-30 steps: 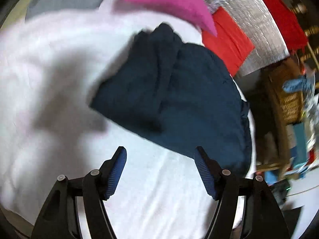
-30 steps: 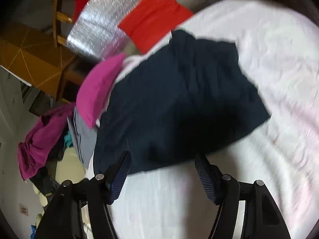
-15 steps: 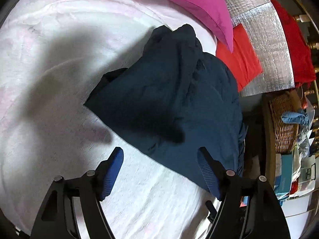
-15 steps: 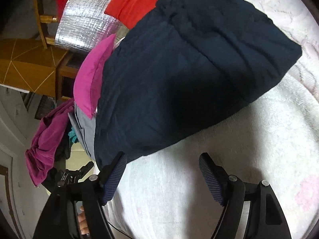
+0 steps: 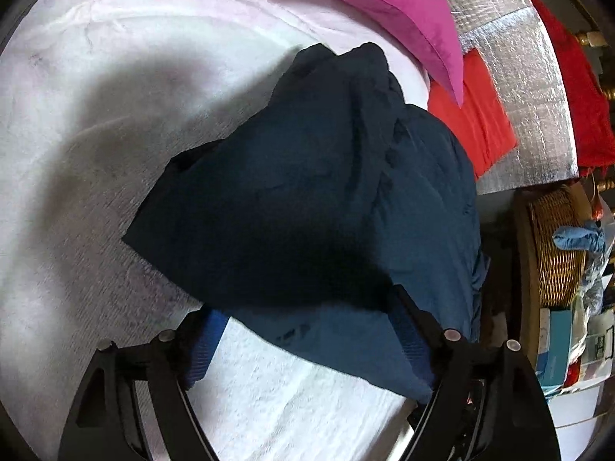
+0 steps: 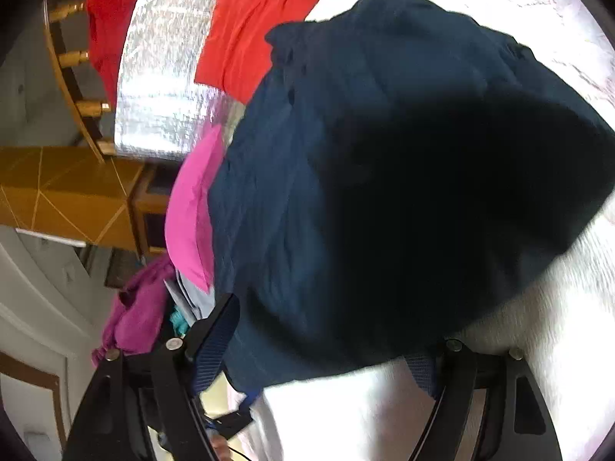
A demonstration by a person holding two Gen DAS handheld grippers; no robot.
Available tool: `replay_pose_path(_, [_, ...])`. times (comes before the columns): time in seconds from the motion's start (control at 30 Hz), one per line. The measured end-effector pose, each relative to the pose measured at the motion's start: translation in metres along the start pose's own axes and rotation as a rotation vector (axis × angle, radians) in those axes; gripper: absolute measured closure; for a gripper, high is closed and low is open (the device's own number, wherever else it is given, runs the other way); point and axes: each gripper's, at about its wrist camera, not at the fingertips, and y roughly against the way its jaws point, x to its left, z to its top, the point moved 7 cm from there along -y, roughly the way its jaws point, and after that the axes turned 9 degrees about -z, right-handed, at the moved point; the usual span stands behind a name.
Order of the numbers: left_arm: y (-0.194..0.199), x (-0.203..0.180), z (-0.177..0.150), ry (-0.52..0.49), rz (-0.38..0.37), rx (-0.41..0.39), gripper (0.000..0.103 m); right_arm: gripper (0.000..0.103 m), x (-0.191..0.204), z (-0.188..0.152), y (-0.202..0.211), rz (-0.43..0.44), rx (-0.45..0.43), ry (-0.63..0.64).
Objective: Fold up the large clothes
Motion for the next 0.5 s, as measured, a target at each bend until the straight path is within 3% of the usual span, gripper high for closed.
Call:
replay_pose_path(0.4, [-0.007, 0.005, 0.012, 0.054, -0.069, -0.078, 0.019, 0.021, -0.013, 0.038, 0.002, 0.117, -0.157, -0.172])
replay_pose_path(0.5, [-0.009, 0.004, 0.014, 0.043, -0.066, -0.105, 0.019, 0.021, -0.014, 0.041, 0.000, 0.089, -0.196, -0.182])
